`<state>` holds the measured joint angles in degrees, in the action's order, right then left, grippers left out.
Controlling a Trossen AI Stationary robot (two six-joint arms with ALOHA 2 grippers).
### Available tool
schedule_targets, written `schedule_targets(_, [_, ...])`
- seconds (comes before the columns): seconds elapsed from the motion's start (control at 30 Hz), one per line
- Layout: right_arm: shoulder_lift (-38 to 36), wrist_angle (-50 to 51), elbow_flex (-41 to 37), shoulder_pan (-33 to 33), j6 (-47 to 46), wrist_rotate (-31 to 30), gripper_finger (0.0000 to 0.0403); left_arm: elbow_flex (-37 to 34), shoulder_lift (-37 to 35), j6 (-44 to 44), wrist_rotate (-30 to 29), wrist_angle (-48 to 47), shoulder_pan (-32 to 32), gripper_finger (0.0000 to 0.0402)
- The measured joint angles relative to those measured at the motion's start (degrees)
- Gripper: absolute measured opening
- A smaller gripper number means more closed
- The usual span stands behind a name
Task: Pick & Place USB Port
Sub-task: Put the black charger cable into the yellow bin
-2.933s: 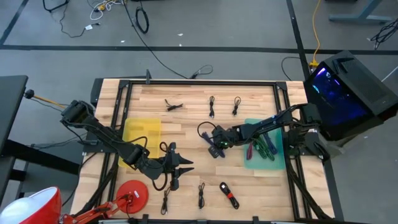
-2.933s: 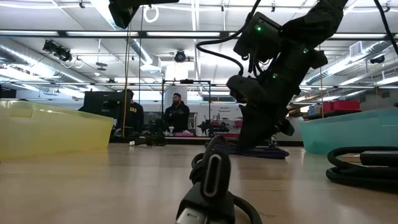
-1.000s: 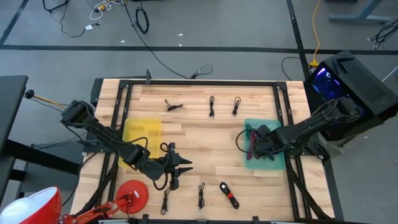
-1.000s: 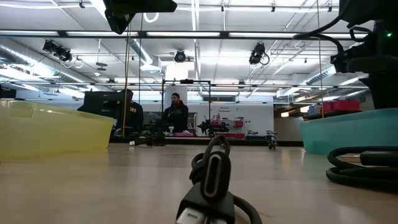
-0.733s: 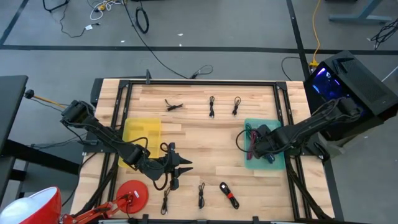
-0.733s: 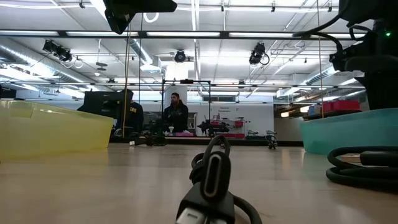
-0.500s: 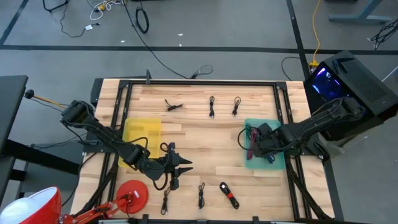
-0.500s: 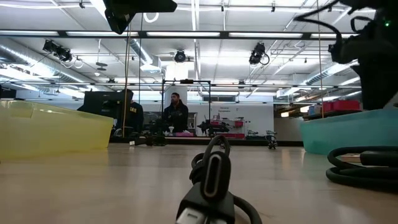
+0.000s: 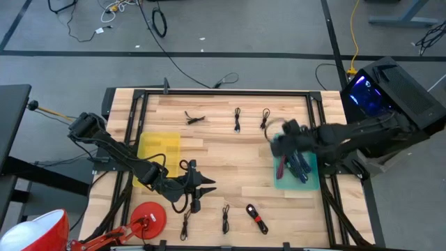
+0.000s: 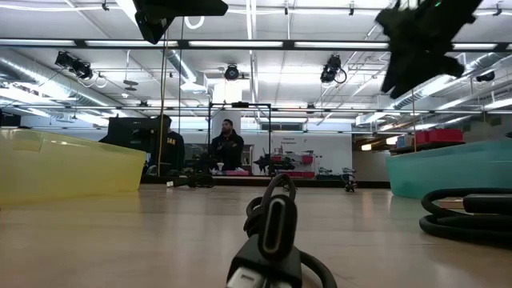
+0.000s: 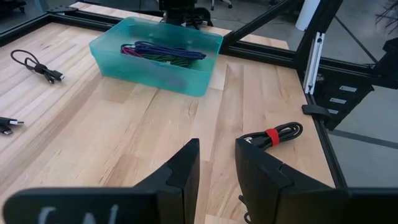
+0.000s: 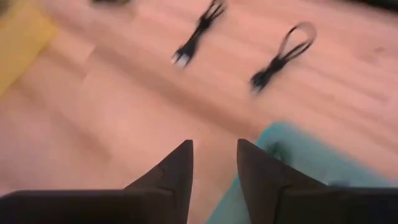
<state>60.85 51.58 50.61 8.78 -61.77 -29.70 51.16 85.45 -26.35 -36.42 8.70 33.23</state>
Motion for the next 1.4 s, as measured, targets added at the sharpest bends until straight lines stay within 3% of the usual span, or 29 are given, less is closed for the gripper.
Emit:
schedule_targets(0.23, [2.0, -8.0, 0.0, -18.8, 13.7, 8.2, 0.0121, 0.0, 0.0, 0.1, 0.0, 0.0, 0.0, 0.0107])
schedule_targets(0.47, [7.6, -16.8, 0.0, -30.3, 23.7, 18.4, 0.0121, 0.0, 0.0, 5.1, -0.4, 0.3, -1.4, 0.0107])
schedule_targets(0.93, [22.8, -20.3, 0.0, -43.9, 34.6, 27.8, 0.0121, 0.0, 0.0, 6.0, 1.6, 0.4, -4.2, 0.0107])
schedule_targets(1.13, [26.4, -22.2, 0.0, -46.7, 36.5, 32.8, 0.0121, 0.0, 0.0, 6.0, 1.6, 0.3, -4.5, 0.0107])
schedule_targets(1.4, [30.7, -23.5, 0.0, -47.2, 35.9, 33.8, 0.0121, 0.0, 0.0, 6.0, 1.7, -0.1, -4.5, 0.0107])
